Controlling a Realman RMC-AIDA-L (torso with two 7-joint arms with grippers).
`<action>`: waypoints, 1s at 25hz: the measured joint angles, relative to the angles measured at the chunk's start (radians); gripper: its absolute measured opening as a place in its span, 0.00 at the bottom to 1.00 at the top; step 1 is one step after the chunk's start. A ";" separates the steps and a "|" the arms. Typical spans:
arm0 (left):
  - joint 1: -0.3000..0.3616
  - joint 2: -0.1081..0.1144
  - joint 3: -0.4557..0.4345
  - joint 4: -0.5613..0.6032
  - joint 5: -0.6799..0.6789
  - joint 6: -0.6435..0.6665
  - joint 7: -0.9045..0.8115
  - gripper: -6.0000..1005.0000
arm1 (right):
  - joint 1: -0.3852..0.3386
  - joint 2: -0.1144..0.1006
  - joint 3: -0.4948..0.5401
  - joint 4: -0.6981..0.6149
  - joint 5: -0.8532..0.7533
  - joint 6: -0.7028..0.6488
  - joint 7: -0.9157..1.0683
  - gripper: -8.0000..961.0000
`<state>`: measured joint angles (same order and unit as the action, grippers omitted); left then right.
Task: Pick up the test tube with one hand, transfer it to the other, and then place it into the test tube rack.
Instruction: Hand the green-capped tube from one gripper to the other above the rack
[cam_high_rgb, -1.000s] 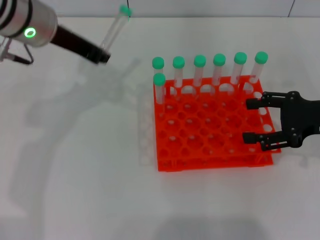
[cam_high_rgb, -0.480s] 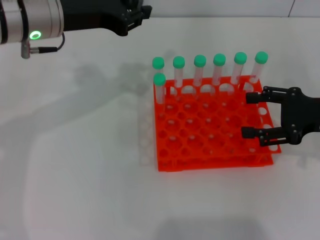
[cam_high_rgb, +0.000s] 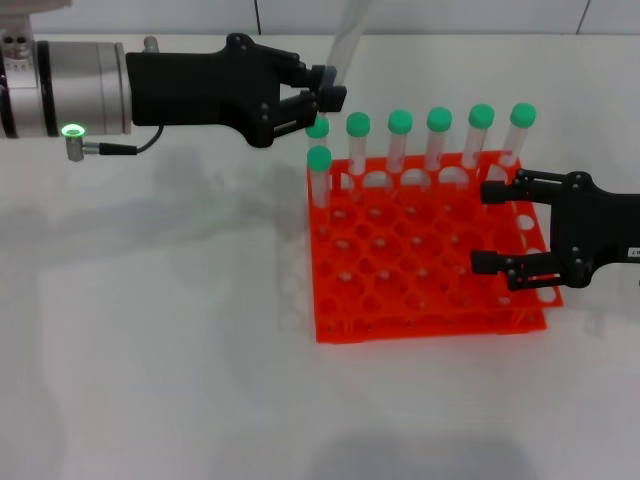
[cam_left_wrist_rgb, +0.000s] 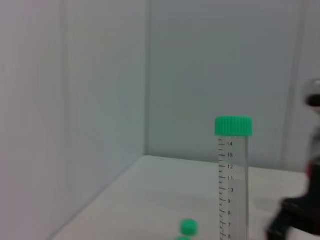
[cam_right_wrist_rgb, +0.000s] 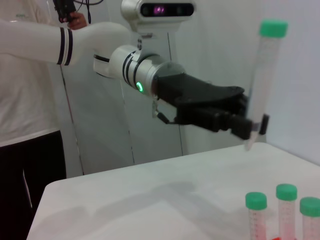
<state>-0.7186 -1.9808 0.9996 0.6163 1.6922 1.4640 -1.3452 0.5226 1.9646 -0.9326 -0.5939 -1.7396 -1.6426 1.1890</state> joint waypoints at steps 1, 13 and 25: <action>-0.006 0.007 0.002 -0.022 0.003 0.022 0.024 0.20 | 0.000 0.000 0.000 0.000 0.002 0.000 0.000 0.91; -0.039 -0.001 0.004 -0.080 0.101 -0.015 0.037 0.20 | 0.003 -0.020 0.039 0.000 0.039 -0.002 0.017 0.91; -0.127 -0.046 0.005 -0.109 0.175 -0.096 -0.015 0.20 | 0.027 -0.027 0.196 0.015 0.080 -0.012 0.097 0.91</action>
<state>-0.8456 -2.0269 1.0048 0.5075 1.8669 1.3679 -1.3598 0.5495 1.9377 -0.7369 -0.5789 -1.6594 -1.6543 1.2863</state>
